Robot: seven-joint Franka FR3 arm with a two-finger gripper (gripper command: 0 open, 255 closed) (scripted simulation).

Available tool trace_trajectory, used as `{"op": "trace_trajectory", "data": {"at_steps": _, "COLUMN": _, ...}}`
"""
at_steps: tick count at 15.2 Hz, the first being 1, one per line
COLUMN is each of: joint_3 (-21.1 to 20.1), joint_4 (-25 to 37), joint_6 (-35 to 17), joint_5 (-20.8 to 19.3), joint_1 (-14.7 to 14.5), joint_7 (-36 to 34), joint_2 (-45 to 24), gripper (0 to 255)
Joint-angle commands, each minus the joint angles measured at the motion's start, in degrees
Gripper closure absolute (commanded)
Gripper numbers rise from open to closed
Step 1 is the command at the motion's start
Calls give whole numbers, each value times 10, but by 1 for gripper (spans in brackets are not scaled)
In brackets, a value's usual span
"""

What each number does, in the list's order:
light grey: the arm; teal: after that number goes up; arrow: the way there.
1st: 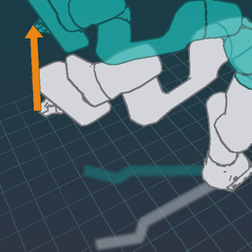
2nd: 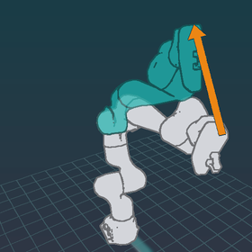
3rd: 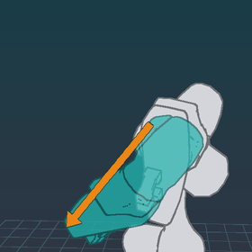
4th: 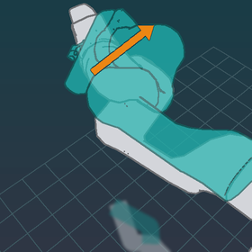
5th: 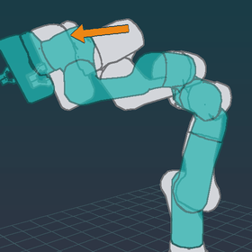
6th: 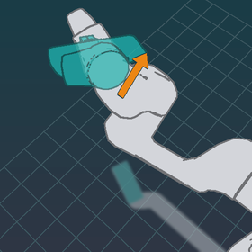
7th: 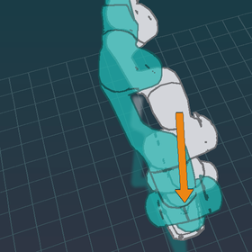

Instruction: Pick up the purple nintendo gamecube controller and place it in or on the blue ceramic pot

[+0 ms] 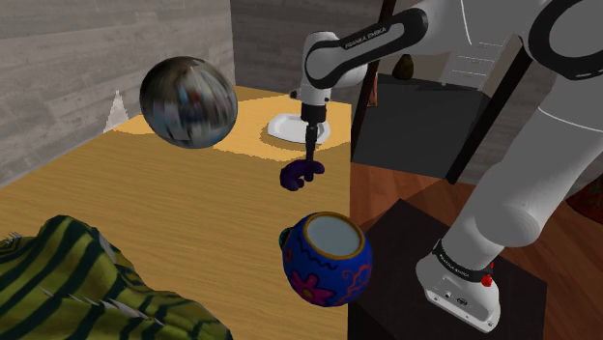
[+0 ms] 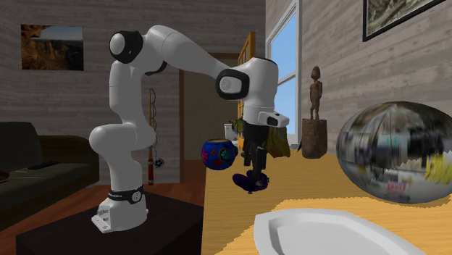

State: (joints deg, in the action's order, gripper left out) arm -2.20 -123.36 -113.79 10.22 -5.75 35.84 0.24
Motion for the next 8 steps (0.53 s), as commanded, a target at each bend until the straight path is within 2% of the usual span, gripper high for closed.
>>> {"op": "trace_trajectory", "data": {"at_steps": 1, "joint_3": -1, "joint_4": -11, "joint_6": -16, "joint_5": -2, "joint_1": -1, "joint_7": 4, "joint_2": -4, "gripper": 0}}
{"op": "trace_trajectory", "data": {"at_steps": 5, "joint_3": -4, "joint_4": -30, "joint_6": -43, "joint_5": 1, "joint_1": -4, "joint_7": 5, "joint_2": -13, "gripper": 0}}
{"op": "trace_trajectory", "data": {"at_steps": 8, "joint_3": -4, "joint_4": -30, "joint_6": -43, "joint_5": 1, "joint_1": -4, "joint_7": 5, "joint_2": -13, "gripper": 0}}
